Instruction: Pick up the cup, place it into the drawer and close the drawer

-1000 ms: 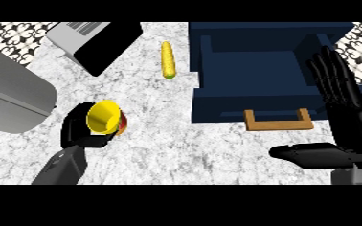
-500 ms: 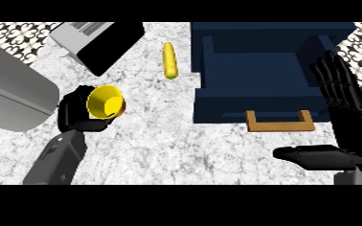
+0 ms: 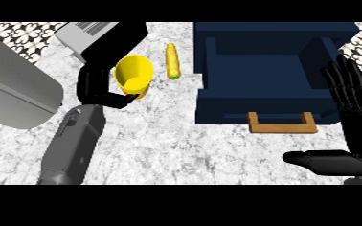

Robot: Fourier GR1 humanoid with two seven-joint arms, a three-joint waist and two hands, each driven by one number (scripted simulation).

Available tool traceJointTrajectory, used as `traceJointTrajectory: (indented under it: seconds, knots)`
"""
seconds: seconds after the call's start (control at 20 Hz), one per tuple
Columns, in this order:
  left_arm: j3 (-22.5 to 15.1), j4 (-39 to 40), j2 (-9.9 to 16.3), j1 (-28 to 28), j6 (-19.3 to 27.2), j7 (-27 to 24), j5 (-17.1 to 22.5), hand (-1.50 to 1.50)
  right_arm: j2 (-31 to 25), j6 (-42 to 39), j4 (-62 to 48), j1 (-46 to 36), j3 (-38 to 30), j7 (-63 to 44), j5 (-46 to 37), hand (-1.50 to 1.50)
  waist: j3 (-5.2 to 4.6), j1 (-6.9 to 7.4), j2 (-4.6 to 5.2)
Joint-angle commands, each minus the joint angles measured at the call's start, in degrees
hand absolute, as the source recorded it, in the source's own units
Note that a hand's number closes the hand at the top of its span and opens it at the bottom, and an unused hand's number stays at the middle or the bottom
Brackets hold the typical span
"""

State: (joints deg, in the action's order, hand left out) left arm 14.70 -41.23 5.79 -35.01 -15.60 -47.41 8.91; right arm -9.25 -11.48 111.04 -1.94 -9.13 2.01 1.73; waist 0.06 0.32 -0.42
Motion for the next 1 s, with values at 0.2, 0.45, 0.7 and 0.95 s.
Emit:
traceJointTrajectory:
  seconds: [0.2,0.45,0.7,0.95]
  knots:
    - [-8.48,-15.76,-5.66,-7.27,10.89,16.57,0.01,1.50,-1.56,-1.29,-4.93,-1.79,-3.03,2.52,1.65,-1.50,0.04,-0.08,0.13]
    - [-15.33,-19.96,-5.74,-9.78,17.11,23.68,1.05,1.50,1.31,0.98,1.85,-0.51,0.71,-1.87,-0.03,-1.50,-0.06,-0.79,0.23]
    - [-15.67,-12.18,-5.77,-20.62,22.77,25.71,-0.28,1.50,-1.99,-2.12,-4.98,-2.56,-3.07,2.15,2.00,-1.50,-0.04,-1.26,0.55]
    - [-18.61,-6.00,-5.78,-26.35,27.99,27.15,4.98,1.50,-1.96,-1.83,-2.78,-2.31,-3.08,0.34,2.21,-1.50,-0.05,-1.68,0.58]
